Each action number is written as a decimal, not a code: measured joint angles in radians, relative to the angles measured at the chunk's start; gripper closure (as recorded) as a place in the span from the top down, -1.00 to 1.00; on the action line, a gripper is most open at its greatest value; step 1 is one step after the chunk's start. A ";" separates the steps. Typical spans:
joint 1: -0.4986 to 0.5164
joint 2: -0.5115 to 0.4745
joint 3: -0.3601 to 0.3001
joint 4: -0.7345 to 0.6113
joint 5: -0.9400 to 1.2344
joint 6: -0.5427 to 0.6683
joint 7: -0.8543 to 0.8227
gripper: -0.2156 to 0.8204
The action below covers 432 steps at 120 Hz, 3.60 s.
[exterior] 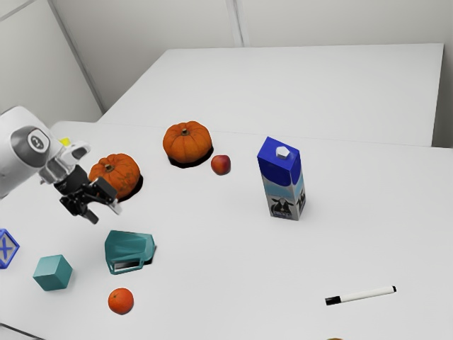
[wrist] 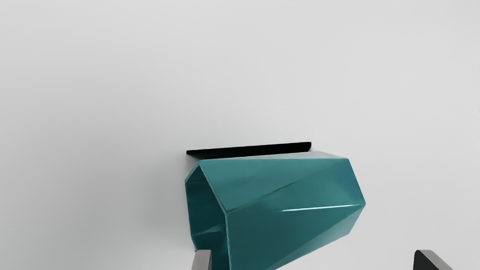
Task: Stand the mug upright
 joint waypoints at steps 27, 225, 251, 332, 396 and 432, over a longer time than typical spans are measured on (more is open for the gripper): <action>0.020 0.030 0.005 -0.040 -0.088 0.055 0.090 0.55; 0.026 0.022 -0.001 -0.142 -0.514 0.133 0.519 -0.88; -0.005 -0.010 -0.009 -0.113 -0.508 0.135 0.524 -0.91; -0.054 -0.045 -0.229 0.109 0.070 -0.037 0.065 -0.93; -0.088 -0.026 -0.332 0.064 0.314 0.084 -0.314 -0.93; -0.099 0.010 -0.340 0.013 0.348 0.198 -0.436 -0.93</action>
